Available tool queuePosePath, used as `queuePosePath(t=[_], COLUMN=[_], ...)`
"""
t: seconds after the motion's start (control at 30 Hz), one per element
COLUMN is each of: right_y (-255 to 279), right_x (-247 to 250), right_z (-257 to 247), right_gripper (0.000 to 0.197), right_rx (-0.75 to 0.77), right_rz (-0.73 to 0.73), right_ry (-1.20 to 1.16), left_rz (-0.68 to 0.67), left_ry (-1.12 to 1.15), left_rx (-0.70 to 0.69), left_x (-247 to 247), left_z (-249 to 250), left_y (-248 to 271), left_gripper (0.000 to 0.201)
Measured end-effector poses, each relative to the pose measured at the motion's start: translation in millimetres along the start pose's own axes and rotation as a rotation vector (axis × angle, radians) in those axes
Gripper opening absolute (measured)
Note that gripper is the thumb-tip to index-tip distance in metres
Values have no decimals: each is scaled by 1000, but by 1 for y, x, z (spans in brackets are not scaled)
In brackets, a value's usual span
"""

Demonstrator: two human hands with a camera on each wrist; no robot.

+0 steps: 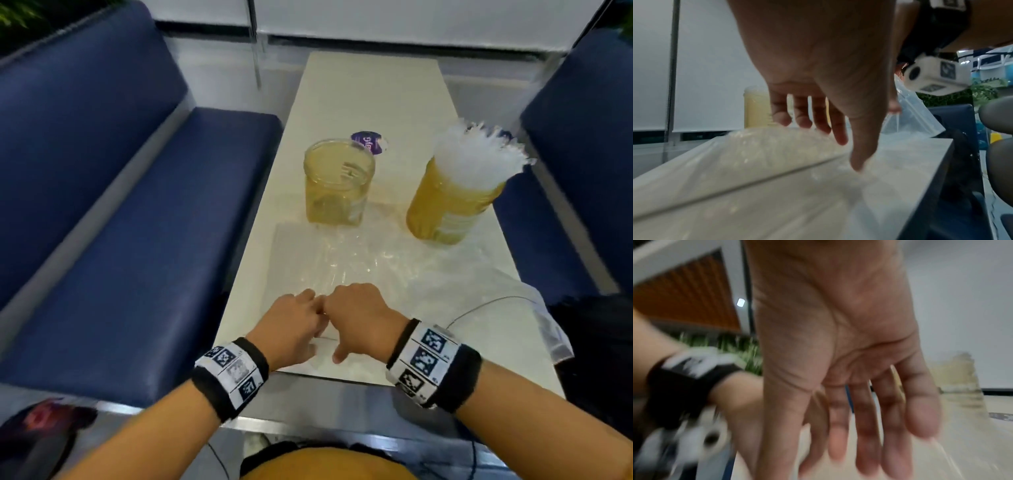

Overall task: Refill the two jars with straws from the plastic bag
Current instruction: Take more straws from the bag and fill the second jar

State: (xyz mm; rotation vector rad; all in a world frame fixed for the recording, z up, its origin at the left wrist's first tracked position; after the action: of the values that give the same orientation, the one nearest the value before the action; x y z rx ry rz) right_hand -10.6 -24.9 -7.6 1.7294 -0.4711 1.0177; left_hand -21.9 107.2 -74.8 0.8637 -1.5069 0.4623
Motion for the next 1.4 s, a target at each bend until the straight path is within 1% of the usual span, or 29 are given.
queuePosePath(t=[0.03, 0.07, 0.1, 0.13, 0.2, 0.23, 0.3, 0.37, 0.47, 0.53, 0.6, 0.63, 0.7, 0.73, 0.77, 0.8, 0.83, 0.87, 0.9, 0.93, 0.97, 1.0, 1.03, 1.1, 1.2, 1.33, 1.4], right_y=[-6, -11, -15, -17, -20, -22, -19, -12, 5, 16, 24, 28, 35, 39, 39, 38, 35, 32, 29, 26, 25, 24, 22, 19, 18, 23, 23], right_x=[-7, -14, -17, -19, -17, -13, 1, 19, 47, 63, 76, 81, 89, 90, 90, 88, 86, 82, 78, 76, 74, 73, 72, 73, 77, 81, 81], right_z=[-2, -3, -3, -3, 0, 3, 9, 16, 24, 24, 24, 23, 23, 22, 23, 23, 23, 24, 25, 25, 24, 23, 23, 24, 29, 30, 28], right_gripper=[67, 67, 63, 54, 32, 25, 20, 18, 10, 4, 3, 5, 23, 30, 33, 33, 33, 34, 36, 39, 44, 48, 52, 54, 47, 37, 36], right_rx=[-15, -34, -55, -71, -93, -102, -112, -106, -54, -25, 10, 46, 107, 117, 102, 59, 7, -14, 16, 68, 108, 127, 140, 159, 196, 322, 316], right_rz=[2, 9, 28, 60, 146, 182, 237, 312, 447, 533, 640, 733, 952, 1034, 1066, 1035, 951, 845, 757, 704, 686, 692, 712, 727, 647, 572, 560], right_ry=[34, 57, 66, 64, 51, 42, 29, -3, -112, -170, -155, -136, -115, -134, -165, -216, -283, -381, -546, -750, -929, -1048, -1111, -1170, -1278, -1336, -1299], left_rz=[53, 121, 187, 241, 278, 282, 300, 359, 435, 451, 436, 434, 440, 448, 454, 463, 476, 491, 502, 506, 503, 498, 496, 506, 502, 522, 516], left_ry=[-5, -12, -13, 1, 79, 127, 203, 226, 236, 248, 309, 359, 485, 556, 628, 699, 767, 835, 910, 988, 1067, 1144, 1204, 1263, 1332, 1376, 1376], left_rx=[9, 22, 35, 44, 67, 89, 121, 144, 204, 260, 326, 361, 432, 462, 489, 506, 516, 524, 526, 522, 512, 499, 489, 484, 496, 592, 635], left_x=[-2, -4, -5, -4, 1, 6, 19, 36, 64, 84, 103, 111, 125, 131, 135, 138, 141, 143, 144, 144, 144, 143, 143, 142, 144, 148, 147], left_z=[-1, -2, -4, -6, -12, -16, -22, -28, -39, -48, -55, -59, -64, -66, -68, -69, -70, -69, -68, -66, -63, -60, -57, -53, -50, -49, -46], left_y=[0, 0, -1, -2, -3, -3, -2, -2, -3, -1, 3, 5, 8, 8, 8, 7, 7, 7, 8, 8, 8, 8, 8, 8, 9, 14, 15], left_gripper=[11, 5, 4, 5, 7, 8, 10, 9, 9, 9, 8, 7, 7, 7, 8, 8, 8, 8, 10, 11, 10, 9, 7, 6, 9, 12, 15])
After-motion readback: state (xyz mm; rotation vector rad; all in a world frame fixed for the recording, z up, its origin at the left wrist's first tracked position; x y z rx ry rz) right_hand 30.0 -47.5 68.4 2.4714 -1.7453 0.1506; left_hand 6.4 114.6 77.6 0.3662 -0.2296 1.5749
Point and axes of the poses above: each hand's wrist, its own y-axis away from the middle knuckle, its own x-axis out of the back of the hand, z = x × y, the point moved 1 cm from there along -y, towards the middle knuckle, and after that the axes turned 13 degrees about -y, right-handed, at the moved point
